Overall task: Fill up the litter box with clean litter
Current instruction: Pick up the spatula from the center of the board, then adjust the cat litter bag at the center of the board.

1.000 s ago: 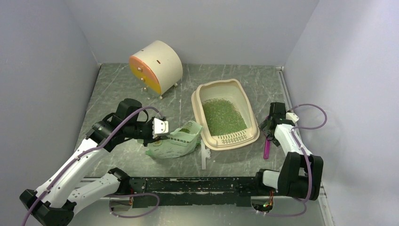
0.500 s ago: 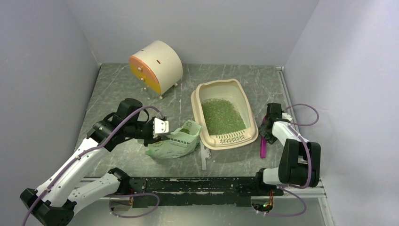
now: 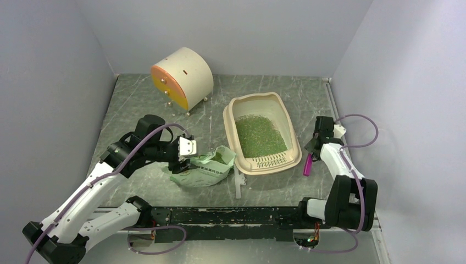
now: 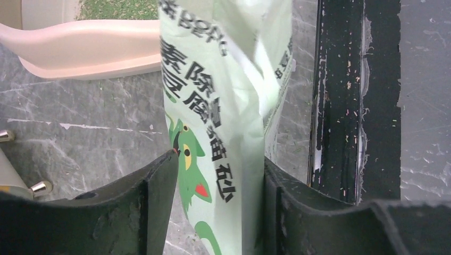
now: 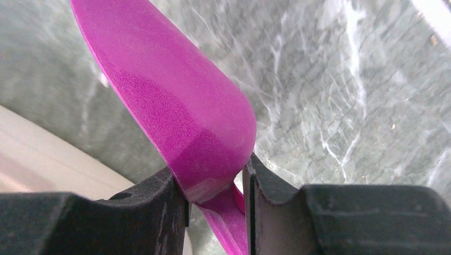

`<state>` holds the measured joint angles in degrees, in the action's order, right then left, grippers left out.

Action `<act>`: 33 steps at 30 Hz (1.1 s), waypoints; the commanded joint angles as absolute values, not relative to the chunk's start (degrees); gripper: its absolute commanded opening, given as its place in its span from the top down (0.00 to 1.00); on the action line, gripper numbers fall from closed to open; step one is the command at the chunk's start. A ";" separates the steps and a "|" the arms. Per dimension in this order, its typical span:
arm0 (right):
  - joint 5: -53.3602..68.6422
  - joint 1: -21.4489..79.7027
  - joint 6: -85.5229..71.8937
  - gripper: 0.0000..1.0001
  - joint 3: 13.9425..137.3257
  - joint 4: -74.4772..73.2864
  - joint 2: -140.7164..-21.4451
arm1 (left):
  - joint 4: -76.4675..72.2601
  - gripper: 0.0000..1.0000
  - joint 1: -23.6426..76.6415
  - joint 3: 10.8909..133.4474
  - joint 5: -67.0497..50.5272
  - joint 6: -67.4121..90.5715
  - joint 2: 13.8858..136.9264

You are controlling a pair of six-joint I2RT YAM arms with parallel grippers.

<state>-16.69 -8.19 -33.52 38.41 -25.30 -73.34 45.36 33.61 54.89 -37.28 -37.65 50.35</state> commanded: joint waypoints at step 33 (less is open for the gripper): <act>13.08 -4.95 -28.72 0.72 67.95 -35.41 -65.63 | 37.25 0.95 33.91 75.58 -19.54 -25.02 72.95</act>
